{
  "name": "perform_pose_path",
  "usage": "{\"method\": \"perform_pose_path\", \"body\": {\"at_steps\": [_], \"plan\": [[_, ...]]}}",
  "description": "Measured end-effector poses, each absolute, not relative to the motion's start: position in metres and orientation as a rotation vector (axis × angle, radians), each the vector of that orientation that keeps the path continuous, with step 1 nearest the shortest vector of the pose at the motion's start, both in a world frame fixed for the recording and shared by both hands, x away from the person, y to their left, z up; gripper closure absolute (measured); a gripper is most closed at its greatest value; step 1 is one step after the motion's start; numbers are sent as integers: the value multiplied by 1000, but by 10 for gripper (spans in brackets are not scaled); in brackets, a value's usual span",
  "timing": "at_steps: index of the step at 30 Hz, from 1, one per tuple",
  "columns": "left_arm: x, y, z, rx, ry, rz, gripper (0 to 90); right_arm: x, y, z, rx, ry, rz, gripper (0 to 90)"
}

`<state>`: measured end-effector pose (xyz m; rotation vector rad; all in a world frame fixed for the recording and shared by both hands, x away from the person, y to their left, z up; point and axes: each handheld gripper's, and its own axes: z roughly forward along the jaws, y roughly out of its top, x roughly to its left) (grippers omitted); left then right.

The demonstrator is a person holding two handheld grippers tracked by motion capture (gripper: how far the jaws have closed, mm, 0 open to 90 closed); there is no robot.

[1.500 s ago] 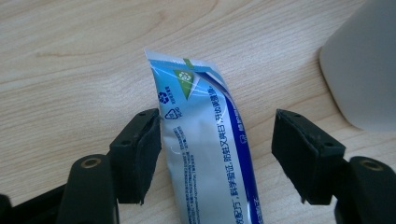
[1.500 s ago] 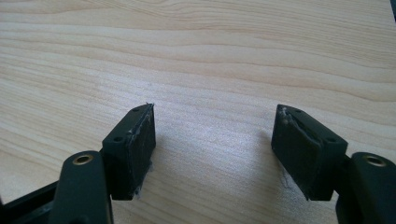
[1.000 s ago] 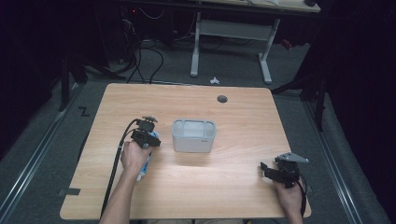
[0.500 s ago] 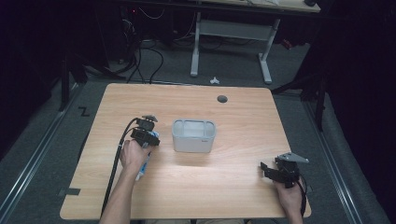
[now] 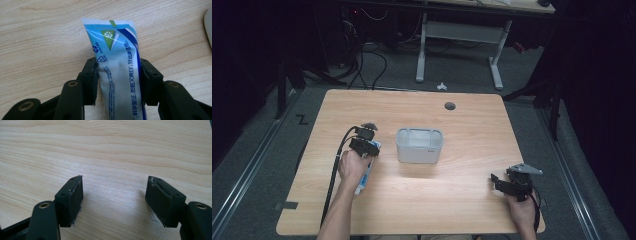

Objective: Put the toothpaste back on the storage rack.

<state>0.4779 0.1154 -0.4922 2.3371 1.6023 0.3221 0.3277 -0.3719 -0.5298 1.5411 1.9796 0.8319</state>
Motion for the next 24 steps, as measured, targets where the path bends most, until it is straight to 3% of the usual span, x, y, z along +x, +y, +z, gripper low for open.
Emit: {"method": "perform_pose_path", "body": {"at_steps": [24], "plan": [[469,116,-480,2350,1527,317,643,328,-372,-530,1541,1980,832,308]]}}
